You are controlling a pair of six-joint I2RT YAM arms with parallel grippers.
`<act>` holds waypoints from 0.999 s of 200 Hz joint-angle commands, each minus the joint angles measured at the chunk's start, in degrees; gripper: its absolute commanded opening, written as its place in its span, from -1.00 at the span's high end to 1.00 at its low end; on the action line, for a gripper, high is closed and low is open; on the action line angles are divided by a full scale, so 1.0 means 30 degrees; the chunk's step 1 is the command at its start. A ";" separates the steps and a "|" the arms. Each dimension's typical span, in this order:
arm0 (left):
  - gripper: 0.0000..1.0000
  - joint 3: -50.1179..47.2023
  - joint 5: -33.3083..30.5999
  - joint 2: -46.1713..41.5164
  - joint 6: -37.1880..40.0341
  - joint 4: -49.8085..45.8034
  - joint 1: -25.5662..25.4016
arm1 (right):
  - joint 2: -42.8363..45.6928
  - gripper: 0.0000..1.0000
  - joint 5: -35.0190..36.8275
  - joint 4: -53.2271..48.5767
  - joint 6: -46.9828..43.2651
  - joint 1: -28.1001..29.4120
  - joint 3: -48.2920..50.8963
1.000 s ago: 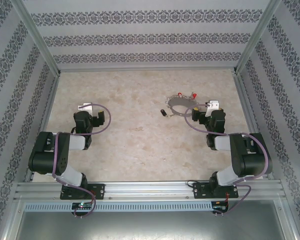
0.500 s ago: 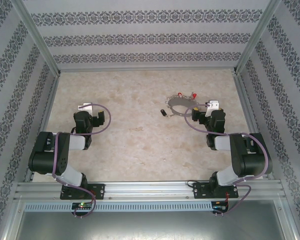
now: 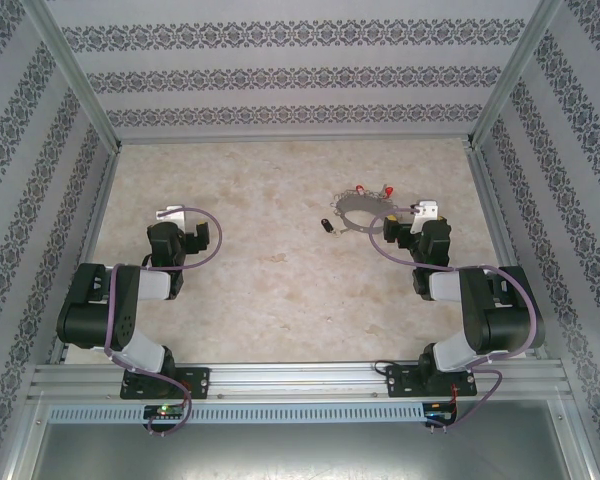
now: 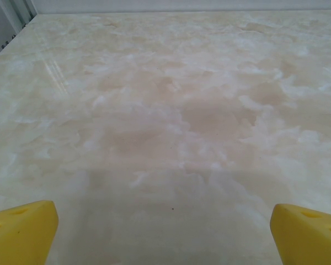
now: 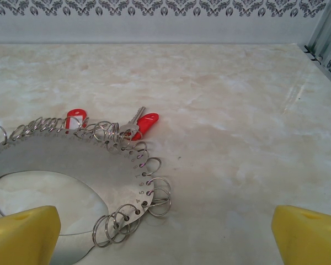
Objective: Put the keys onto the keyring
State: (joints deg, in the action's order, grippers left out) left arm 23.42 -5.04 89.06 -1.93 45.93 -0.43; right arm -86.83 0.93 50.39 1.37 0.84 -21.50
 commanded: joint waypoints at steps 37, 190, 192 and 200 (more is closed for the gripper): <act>-0.99 0.2001 -0.2730 -0.3421 -0.0571 -0.5457 -0.0429 | 0.4138 -0.96 0.3621 -0.8852 0.2657 -0.0193 -0.3176; -0.99 1.1732 0.3039 -0.5010 -0.4735 -2.1509 -0.0327 | -0.1720 -0.26 -0.1926 -2.5780 0.8461 -0.0251 -1.4679; -0.99 1.1734 0.3074 -0.4972 -0.4721 -2.1540 -0.0327 | -0.1926 -0.26 -0.1959 -2.5891 0.8373 -0.0251 -1.4804; -0.99 1.1682 0.3363 -0.4823 -0.4662 -2.1564 -0.0327 | -0.2721 -0.26 -0.2134 -2.6306 0.7873 -0.0251 -1.5386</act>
State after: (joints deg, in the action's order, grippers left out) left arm 56.80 1.06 73.38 -16.88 -12.16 -1.13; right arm -90.35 -2.48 -21.50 26.02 0.21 -62.94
